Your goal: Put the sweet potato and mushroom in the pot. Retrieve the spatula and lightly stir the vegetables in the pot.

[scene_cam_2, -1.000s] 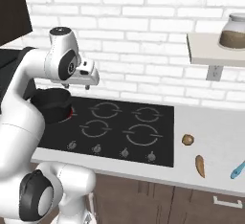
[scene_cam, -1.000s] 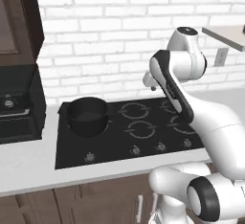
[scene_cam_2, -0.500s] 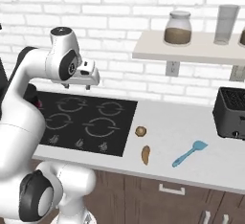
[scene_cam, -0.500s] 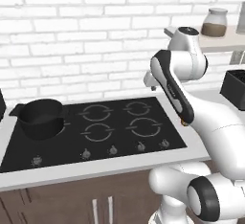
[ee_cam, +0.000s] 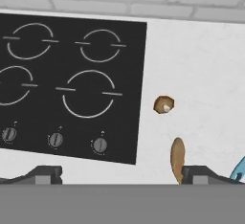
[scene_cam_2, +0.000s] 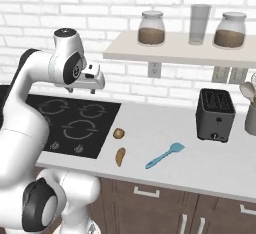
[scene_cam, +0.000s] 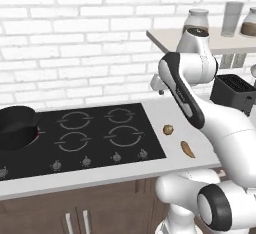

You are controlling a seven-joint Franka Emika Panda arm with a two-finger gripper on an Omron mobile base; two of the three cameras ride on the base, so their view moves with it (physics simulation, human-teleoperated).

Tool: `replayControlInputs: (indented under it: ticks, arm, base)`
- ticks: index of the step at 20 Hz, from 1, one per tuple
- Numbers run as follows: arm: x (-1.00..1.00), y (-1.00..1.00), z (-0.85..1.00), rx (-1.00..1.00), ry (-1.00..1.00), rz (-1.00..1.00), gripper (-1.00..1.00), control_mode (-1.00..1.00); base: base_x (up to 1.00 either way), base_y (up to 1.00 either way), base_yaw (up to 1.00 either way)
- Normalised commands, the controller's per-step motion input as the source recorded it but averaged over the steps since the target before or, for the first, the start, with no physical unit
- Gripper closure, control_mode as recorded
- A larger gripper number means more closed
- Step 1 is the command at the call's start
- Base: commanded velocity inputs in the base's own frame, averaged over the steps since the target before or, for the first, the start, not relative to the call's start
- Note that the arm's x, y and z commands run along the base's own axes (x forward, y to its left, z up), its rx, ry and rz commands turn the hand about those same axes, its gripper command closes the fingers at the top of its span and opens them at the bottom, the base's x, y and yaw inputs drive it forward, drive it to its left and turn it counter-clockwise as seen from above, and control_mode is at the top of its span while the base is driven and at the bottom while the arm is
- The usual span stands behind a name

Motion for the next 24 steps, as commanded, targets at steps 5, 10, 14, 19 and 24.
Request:
replayControlInputs:
  ticks: [5,10,14,19,24]
  arm:
    - [0.0,-0.02,-0.04,0.0,0.0,0.0,-1.0,-1.0]
    - [-0.14,-0.18,-0.36,0.0,0.0,-0.04,-1.0,-1.0]
    - [-0.25,-0.34,-0.5,0.0,-0.01,-0.01,-1.0,-1.0]
    - [-0.44,-0.32,-0.51,0.01,0.03,-0.04,-1.0,-1.0]
    - [-0.14,-0.53,-0.53,0.14,0.2,-0.04,-1.0,-1.0]
  base:
    - [0.0,-0.08,0.0]
    - [0.0,0.0,0.0]
    - [0.0,0.0,0.0]
    - [0.0,0.0,0.0]
    - [0.0,0.0,0.0]
